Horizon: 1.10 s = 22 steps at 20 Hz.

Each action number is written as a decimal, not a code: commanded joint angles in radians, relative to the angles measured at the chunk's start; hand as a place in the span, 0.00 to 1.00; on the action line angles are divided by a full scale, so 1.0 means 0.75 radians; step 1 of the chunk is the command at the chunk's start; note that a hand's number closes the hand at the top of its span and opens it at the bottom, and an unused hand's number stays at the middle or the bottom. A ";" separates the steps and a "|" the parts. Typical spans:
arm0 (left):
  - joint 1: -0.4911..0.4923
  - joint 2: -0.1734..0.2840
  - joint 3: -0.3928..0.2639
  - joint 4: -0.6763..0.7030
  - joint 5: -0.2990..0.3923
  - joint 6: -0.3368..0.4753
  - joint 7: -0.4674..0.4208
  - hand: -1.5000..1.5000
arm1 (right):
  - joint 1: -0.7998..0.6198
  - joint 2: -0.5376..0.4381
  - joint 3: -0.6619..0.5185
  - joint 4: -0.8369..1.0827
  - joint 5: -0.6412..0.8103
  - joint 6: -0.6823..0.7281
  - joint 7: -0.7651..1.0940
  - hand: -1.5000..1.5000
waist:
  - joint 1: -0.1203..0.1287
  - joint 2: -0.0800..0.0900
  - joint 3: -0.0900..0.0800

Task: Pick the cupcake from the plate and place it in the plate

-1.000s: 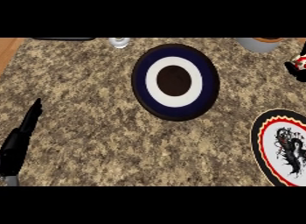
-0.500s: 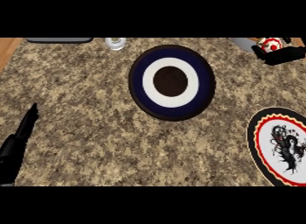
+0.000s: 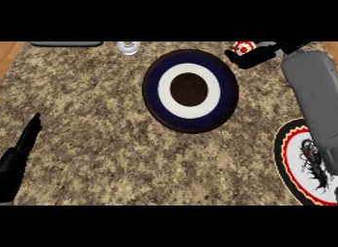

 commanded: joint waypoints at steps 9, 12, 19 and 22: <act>-0.044 -0.048 -0.027 -0.019 -0.045 0.010 0.044 0.50 | -0.091 0.277 0.078 0.236 0.060 -0.037 0.097 1.00 | 0.026 0.015 0.001; -0.049 -0.002 0.020 -0.024 -0.010 -0.031 0.054 0.50 | -0.063 0.367 0.006 0.264 0.019 -0.173 0.276 0.00 | 0.018 0.011 0.001; -0.042 -0.055 -0.004 0.031 -0.061 0.001 -0.009 0.50 | -0.127 0.313 -0.074 0.394 -0.024 -0.202 0.140 0.00 | 0.019 0.013 0.001; -0.051 -0.059 0.001 0.090 -0.074 0.015 -0.051 0.50 | -0.140 0.334 -0.189 0.361 -0.146 -0.223 0.103 0.00 | 0.019 0.014 0.001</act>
